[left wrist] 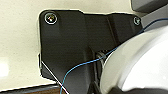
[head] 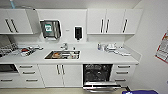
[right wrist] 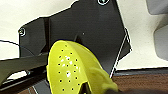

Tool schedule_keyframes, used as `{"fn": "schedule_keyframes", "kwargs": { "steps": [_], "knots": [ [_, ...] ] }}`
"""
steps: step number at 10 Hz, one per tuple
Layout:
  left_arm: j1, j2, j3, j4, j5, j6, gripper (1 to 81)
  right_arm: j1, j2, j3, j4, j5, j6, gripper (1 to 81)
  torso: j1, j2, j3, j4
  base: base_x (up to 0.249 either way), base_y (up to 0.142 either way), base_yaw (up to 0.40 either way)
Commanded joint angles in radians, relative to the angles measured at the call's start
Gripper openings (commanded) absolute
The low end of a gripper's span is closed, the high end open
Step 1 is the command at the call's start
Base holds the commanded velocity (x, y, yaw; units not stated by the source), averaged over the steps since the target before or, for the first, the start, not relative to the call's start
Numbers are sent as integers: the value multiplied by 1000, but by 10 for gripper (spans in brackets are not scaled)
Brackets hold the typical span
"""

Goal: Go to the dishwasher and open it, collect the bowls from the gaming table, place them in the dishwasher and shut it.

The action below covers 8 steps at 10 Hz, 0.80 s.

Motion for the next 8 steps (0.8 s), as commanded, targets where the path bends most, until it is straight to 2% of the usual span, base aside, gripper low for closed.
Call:
{"fn": "schedule_keyframes", "kwargs": {
  "steps": [1,3,8],
  "knots": [
    [-29,-7,5,11,25,7,10,30,-13,1,-8,-57,-3,10,0,0,0,0,65,-64,0],
    [-29,-9,5,11,25,7,10,30,-12,1,-8,-57,-3,10,1,0,0,0,0,-64,0],
    [-29,-11,6,10,22,6,10,30,-12,1,-8,-57,-5,10,0,0,0,0,0,0,0]
  ]
}}
